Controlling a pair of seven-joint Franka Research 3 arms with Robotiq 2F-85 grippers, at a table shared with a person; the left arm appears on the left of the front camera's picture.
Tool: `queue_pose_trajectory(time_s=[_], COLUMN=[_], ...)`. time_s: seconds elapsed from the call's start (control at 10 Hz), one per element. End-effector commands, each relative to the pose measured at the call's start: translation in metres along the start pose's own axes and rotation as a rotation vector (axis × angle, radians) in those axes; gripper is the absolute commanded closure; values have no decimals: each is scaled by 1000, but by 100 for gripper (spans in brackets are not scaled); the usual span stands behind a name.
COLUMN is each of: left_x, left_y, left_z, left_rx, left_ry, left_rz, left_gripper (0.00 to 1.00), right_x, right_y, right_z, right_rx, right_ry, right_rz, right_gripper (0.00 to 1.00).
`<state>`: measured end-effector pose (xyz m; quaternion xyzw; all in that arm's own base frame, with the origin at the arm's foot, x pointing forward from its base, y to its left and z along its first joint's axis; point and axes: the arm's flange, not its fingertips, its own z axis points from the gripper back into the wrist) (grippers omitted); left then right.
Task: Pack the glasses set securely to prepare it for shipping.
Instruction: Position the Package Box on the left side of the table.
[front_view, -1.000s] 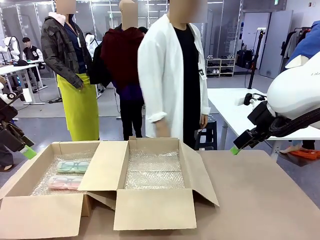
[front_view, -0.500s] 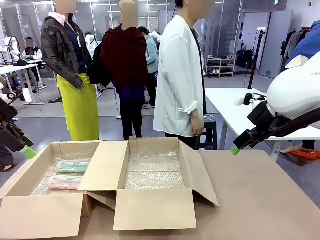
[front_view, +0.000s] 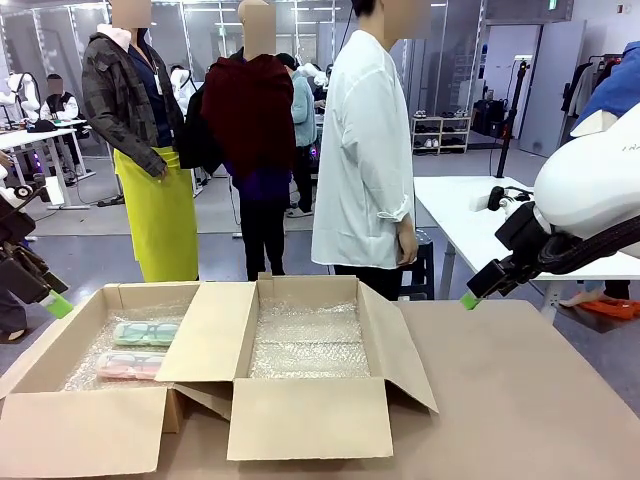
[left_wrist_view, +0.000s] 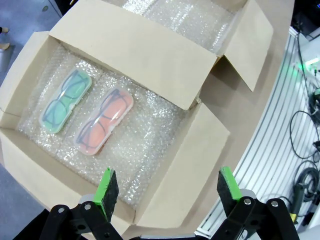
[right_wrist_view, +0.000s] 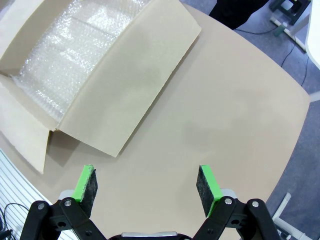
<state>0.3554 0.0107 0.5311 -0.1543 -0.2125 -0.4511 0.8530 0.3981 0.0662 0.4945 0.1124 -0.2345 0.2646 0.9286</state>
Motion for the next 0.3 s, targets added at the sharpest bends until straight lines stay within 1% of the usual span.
queue_pose_trajectory(time_s=[0.0, 0.2], left_x=[1, 1], left_y=[0, 0], left_z=[2, 2], left_rx=[16, 16], left_ry=[9, 9], left_rz=[3, 3], left_gripper=[0, 0], right_x=[2, 2], right_y=[1, 1], right_z=[0, 0], right_rx=[-3, -3], right_ry=[6, 6], right_rz=[-3, -3], right_gripper=[0, 0])
